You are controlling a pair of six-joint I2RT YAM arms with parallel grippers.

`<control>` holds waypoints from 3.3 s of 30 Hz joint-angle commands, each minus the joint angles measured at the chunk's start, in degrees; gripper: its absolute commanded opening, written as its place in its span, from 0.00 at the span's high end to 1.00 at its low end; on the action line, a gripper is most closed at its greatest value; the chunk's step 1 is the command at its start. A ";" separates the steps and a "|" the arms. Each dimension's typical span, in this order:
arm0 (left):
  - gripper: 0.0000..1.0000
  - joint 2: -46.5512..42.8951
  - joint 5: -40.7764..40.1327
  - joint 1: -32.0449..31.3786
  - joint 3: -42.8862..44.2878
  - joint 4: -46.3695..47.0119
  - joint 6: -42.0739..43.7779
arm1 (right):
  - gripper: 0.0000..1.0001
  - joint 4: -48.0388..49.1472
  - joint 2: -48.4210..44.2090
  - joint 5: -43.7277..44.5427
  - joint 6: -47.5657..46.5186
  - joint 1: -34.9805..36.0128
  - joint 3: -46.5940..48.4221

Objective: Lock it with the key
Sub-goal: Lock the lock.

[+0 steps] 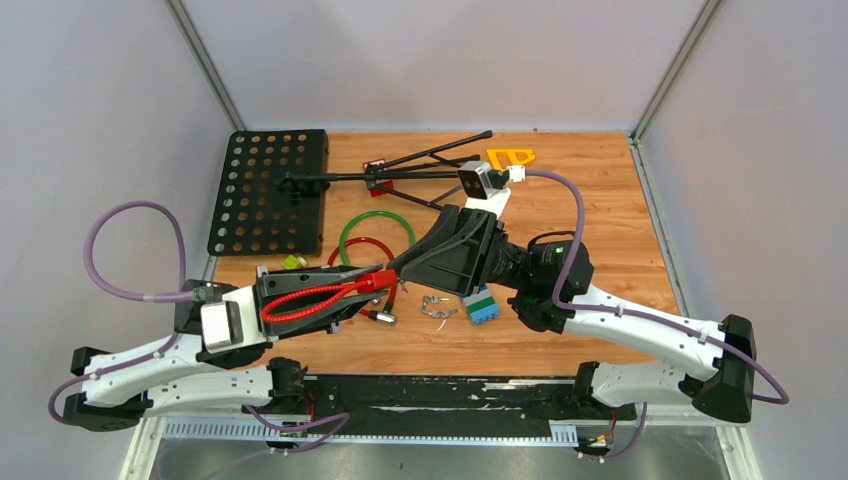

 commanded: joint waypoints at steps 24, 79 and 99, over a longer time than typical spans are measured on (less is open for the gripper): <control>1.00 1.06 -15.88 0.09 -1.16 5.18 -1.88 | 1.00 -14.71 -6.37 4.17 -26.08 1.41 4.34; 1.00 2.01 -23.59 0.09 -0.73 6.59 -18.79 | 0.57 -25.63 -14.01 33.55 -111.03 22.00 0.83; 1.00 2.11 -23.05 0.09 -1.01 7.09 -20.60 | 0.68 -9.28 -5.92 41.90 -147.02 28.78 -1.71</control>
